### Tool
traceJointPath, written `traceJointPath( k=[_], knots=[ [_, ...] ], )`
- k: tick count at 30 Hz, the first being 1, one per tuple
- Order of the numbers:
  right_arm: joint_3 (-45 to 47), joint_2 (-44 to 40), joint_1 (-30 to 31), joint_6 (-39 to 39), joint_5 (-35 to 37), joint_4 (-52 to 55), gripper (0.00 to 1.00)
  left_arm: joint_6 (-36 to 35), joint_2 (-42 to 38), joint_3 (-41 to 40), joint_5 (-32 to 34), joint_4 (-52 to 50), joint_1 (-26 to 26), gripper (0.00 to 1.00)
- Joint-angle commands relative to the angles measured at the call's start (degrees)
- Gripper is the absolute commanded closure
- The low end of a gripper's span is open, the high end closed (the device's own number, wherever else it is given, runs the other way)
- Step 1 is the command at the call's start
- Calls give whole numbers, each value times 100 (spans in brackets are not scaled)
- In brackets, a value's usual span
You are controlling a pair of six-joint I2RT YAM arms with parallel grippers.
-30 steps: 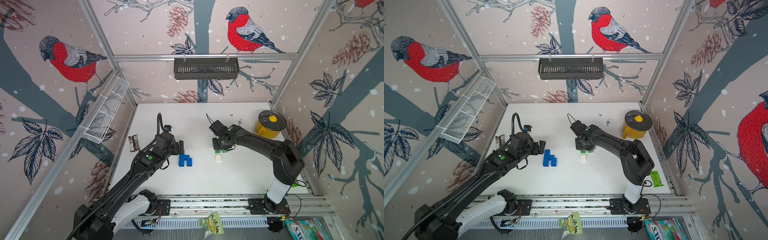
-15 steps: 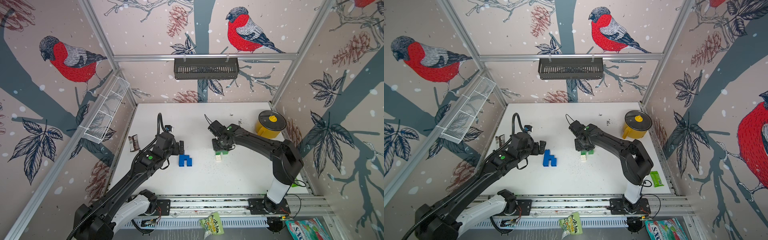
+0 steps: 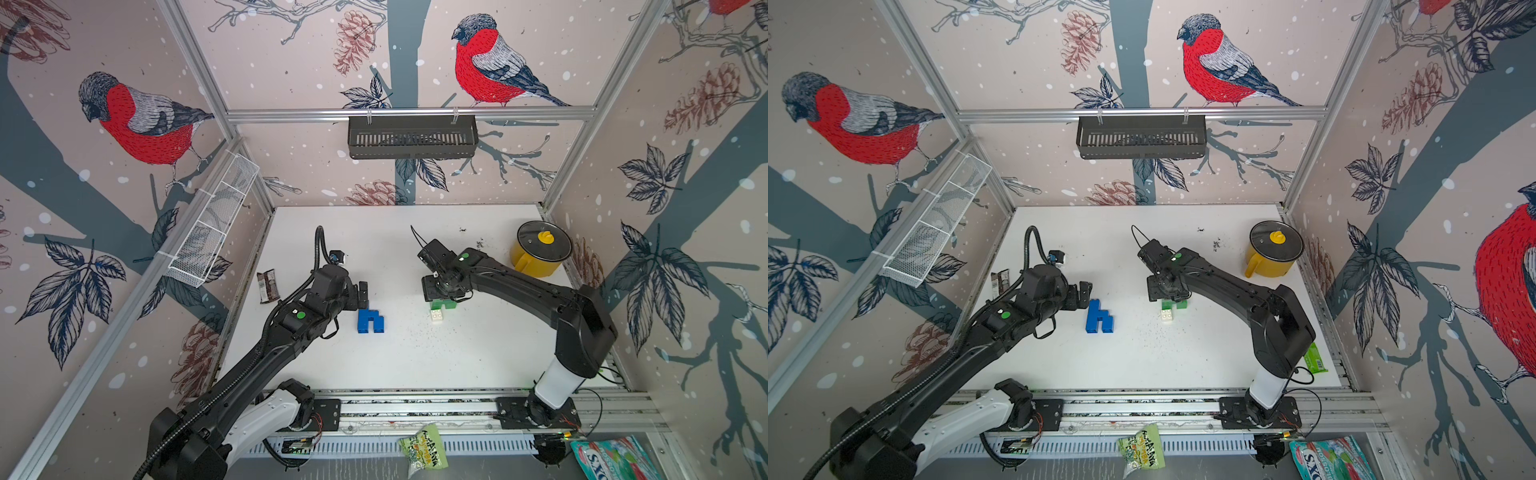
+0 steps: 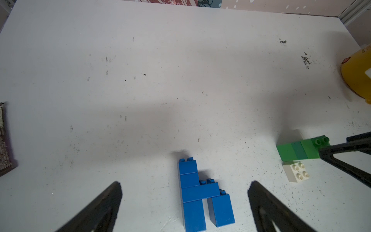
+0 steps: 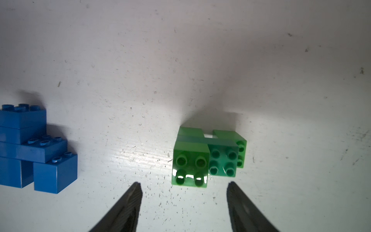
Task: Assemble the letter h with lego
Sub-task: Assemble the lego brick with the lego brick, then pick up the lego brick from the center of the board.
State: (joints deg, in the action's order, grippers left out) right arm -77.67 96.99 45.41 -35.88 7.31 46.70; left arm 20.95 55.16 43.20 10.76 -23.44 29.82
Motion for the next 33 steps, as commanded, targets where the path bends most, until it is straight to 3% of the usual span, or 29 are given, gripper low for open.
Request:
traceJointPath(
  k=[1,3,4,14,24,29,33],
  knots=[
    [4,-236,75,10,195,130,16,-52,12,18,99,-8,1,1],
    [88,-454,147,20,300,104,3,-56,21,20,122,-20,1,2],
    [174,-605,198,50,315,45,1,-53,26,22,107,-28,-2,2],
    [988,-1569,725,-105,309,-638,1,-38,6,-33,72,84,112,1],
    [1694,-2073,1880,-651,1884,-1232,1,66,-364,-224,427,491,550,2],
    [2542,-2745,1881,-743,1381,-2221,1,264,-800,-462,110,1122,549,1],
    [2740,-2810,1661,-851,982,-2168,1,219,-805,-556,0,1386,548,1]
  ],
)
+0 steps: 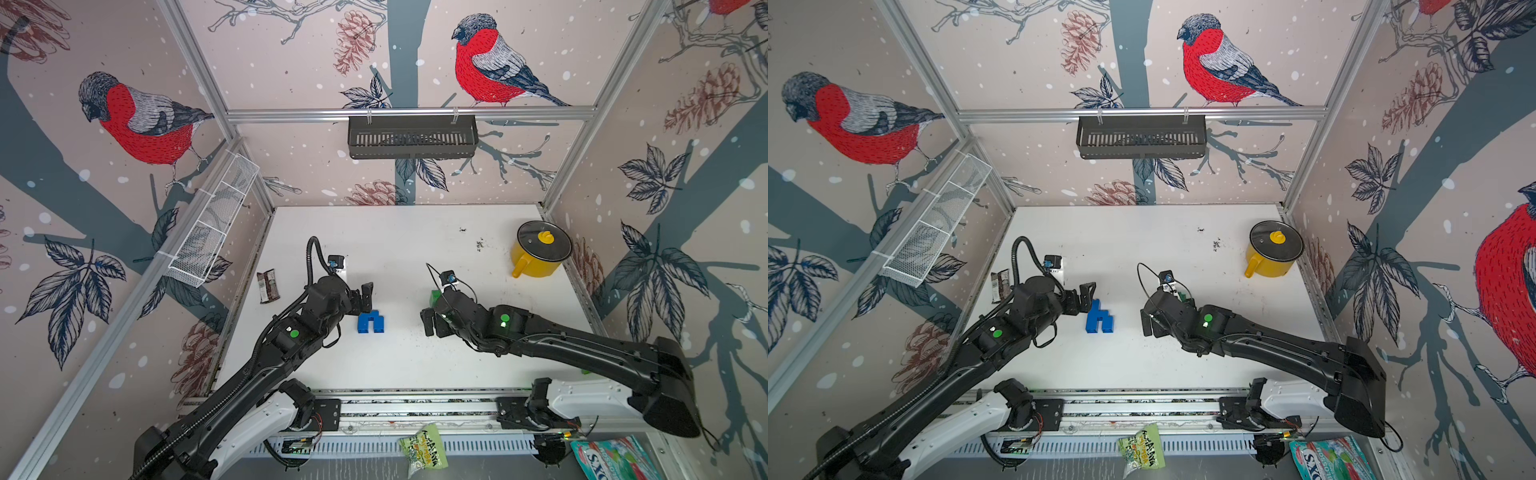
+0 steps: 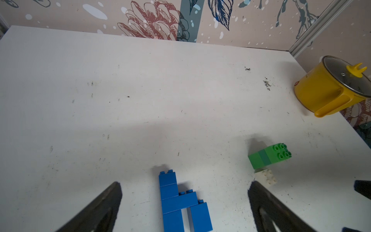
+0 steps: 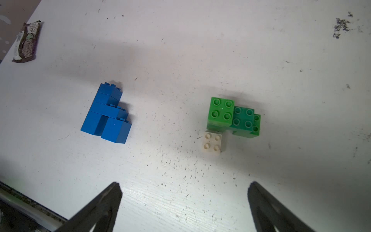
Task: Assemble the letter h with lego
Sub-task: Pick up the lego brick from the center of the board.
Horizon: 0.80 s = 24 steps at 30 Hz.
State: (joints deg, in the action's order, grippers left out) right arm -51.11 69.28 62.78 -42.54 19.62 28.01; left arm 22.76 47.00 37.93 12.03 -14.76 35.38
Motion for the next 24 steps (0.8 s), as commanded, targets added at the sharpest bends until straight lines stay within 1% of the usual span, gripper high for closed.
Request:
traceJointPath(
  k=[1,5,8,12,18,20,24],
  knots=[
    [102,-25,-123,-199,-284,-232,0,-72,68,-27,-156,518,-4,2],
    [166,66,-403,-199,-677,-20,1,-368,380,-65,-156,397,-4,2],
    [271,154,-611,-193,-940,-33,0,-433,518,-184,-36,351,-4,2],
    [257,362,-649,-171,-989,-52,0,-467,566,-184,280,206,-4,2],
    [58,823,-670,-113,-982,-3,11,-395,441,-247,303,171,-4,2],
    [53,954,-715,-140,-976,15,13,-392,450,-235,304,124,12,2],
    [113,1118,-848,-123,-992,-22,19,-460,459,-76,186,-88,151,2]
  ],
)
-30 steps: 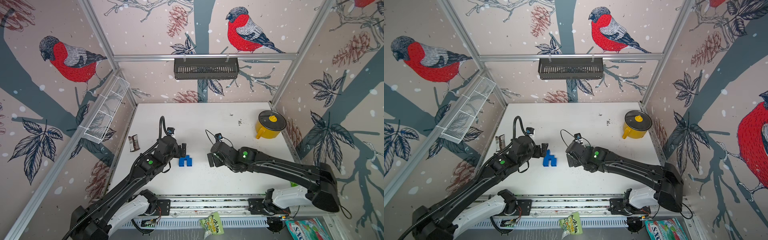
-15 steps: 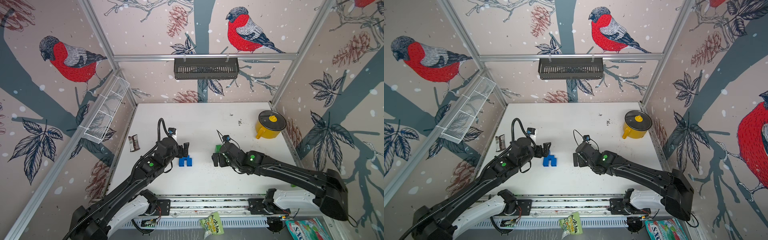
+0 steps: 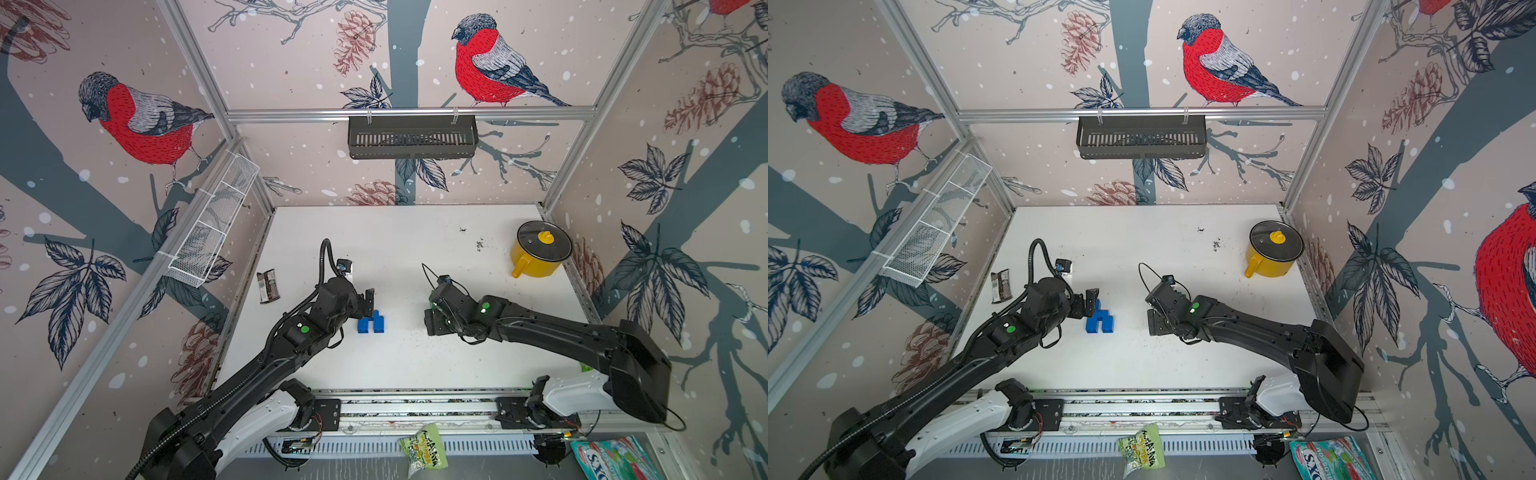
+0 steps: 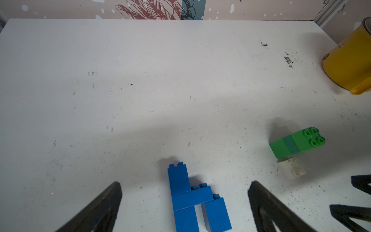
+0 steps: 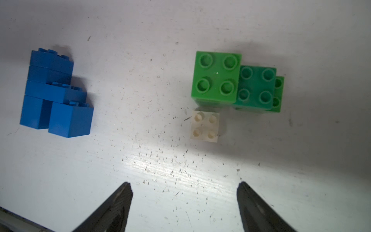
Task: Assemble the letter h with lego
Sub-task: Pick up the lego brick from the center of the board.
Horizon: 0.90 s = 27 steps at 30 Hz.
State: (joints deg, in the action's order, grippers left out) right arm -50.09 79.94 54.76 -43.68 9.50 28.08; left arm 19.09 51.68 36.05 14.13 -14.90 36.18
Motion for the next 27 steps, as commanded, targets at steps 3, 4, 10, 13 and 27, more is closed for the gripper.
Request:
traceJointPath(
  k=[3,4,10,13,27],
  knots=[
    [59,111,-126,30,44,-69,20,-114,-32,144,-109,-288,128,1],
    [66,139,-157,58,35,-87,21,-158,-43,93,-169,-276,144,1],
    [26,330,-279,217,-18,-175,30,-286,-4,-167,-613,-14,257,2],
    [-7,446,-338,288,-16,-201,32,-388,117,-153,-977,-3,272,2],
    [-176,876,-605,574,-181,-323,36,-1061,-764,-864,-1837,701,651,2]
  ],
)
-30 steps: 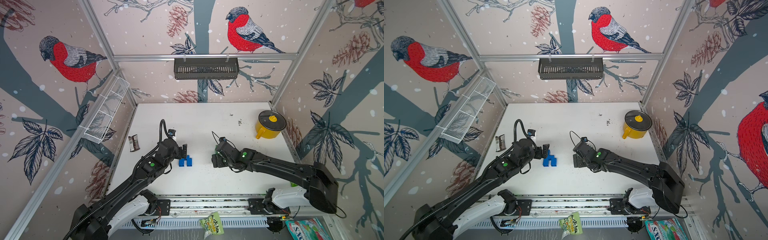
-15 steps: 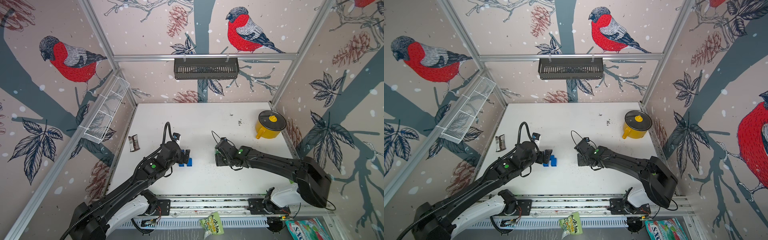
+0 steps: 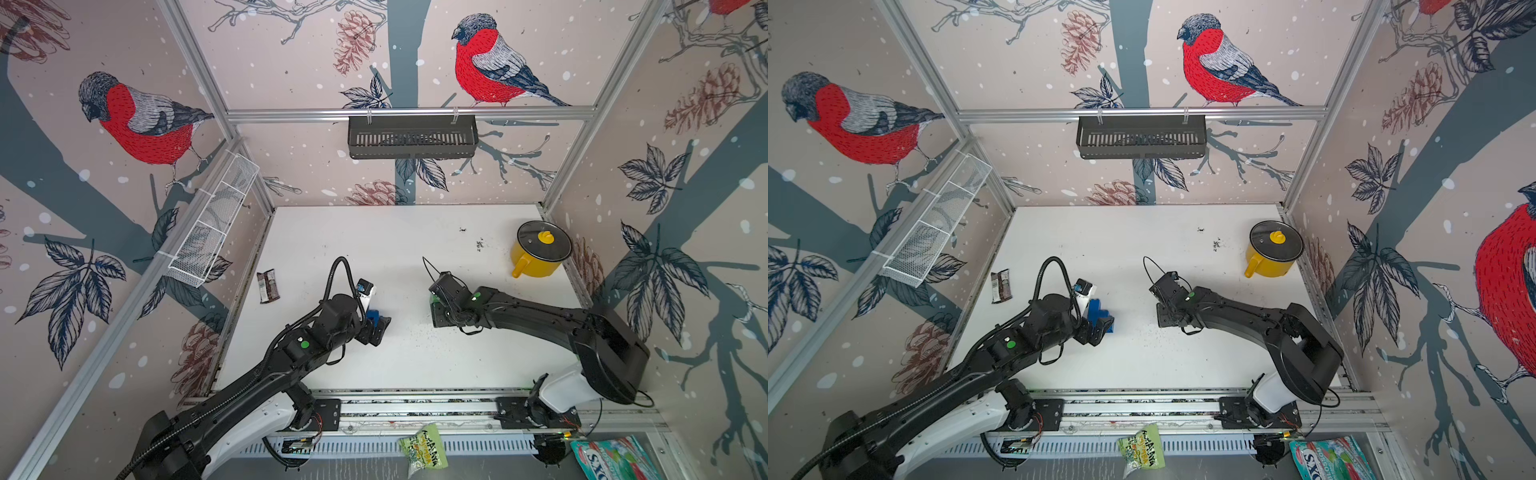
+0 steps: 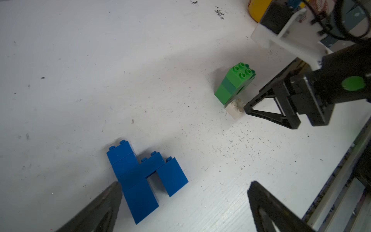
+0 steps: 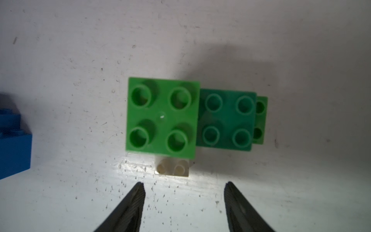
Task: Assemble the letter h with lego
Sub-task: Pick up the lego brick from the center of the board.
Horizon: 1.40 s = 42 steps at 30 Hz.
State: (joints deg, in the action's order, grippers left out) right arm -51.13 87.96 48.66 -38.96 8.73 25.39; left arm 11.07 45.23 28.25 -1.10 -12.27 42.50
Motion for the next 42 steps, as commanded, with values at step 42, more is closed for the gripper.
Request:
traceJointPath(
  k=[42],
  knots=[
    [-246,723,160,-123,179,-315,57,-505,-331,-232,-224,542,184,2]
  ],
)
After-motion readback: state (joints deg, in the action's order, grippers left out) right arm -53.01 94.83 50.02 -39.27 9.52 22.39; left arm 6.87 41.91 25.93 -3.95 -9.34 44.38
